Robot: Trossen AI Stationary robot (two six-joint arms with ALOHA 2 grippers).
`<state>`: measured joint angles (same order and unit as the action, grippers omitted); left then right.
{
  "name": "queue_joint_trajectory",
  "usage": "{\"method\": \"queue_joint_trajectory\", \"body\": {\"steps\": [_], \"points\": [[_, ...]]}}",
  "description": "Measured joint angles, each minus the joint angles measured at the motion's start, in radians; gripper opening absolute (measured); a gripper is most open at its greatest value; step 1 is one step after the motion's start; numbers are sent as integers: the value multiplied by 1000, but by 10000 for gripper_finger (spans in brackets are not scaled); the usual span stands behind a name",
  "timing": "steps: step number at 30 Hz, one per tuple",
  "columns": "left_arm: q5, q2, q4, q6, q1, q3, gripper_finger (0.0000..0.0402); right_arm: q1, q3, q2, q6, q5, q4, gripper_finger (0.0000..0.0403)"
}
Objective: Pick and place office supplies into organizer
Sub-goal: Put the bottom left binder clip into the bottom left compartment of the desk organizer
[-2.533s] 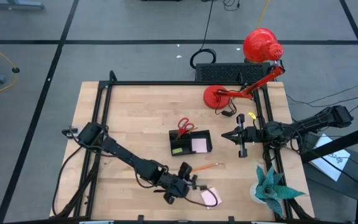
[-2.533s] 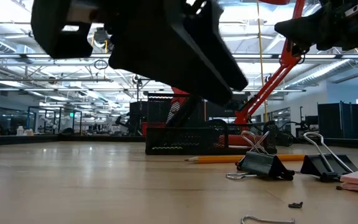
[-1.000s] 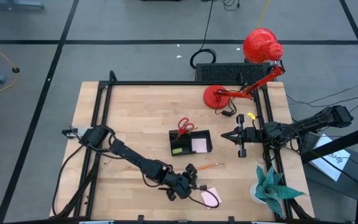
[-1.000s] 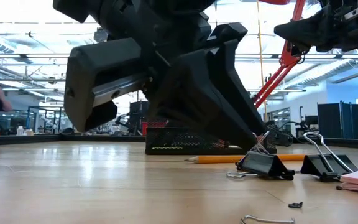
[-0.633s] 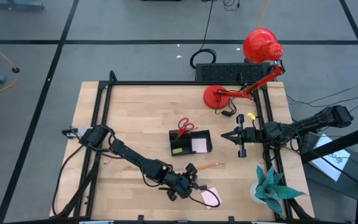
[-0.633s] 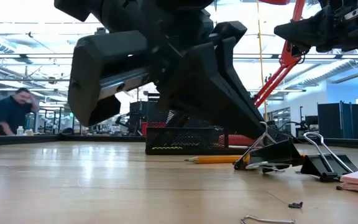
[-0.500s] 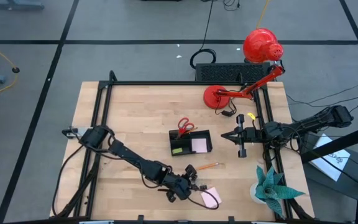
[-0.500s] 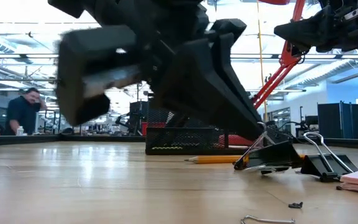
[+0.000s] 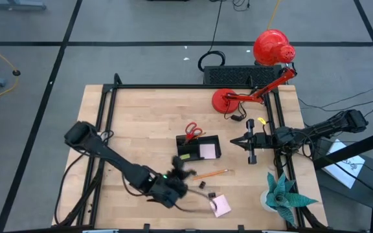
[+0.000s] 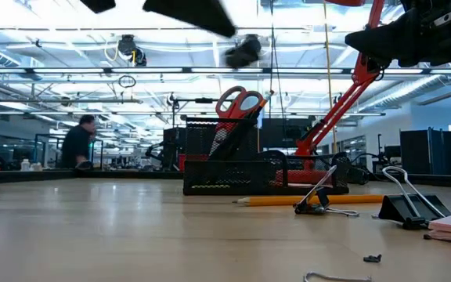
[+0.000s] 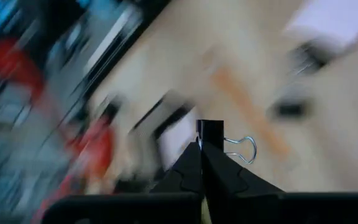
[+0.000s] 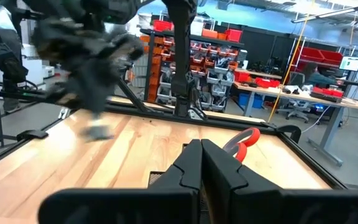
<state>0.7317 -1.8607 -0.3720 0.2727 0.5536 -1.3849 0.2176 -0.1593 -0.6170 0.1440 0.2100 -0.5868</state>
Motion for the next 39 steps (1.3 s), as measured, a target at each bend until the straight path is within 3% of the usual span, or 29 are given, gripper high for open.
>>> {"method": "queue_joint_trajectory", "body": {"steps": [2,7,19,39], "points": [[86,20,-92,-133,-3,0,4,0,0,0,0,0,0,0],[124,22,-189,-318,-7,26,14,0,0,-1,-1,-1,0,0],[55,17,89,-279,-91,216,17,0,0,-1,-1,-1,-7,0],[-37,17,76,-299,-176,219,8,0,0,-1,-57,-2,17,0]]}}
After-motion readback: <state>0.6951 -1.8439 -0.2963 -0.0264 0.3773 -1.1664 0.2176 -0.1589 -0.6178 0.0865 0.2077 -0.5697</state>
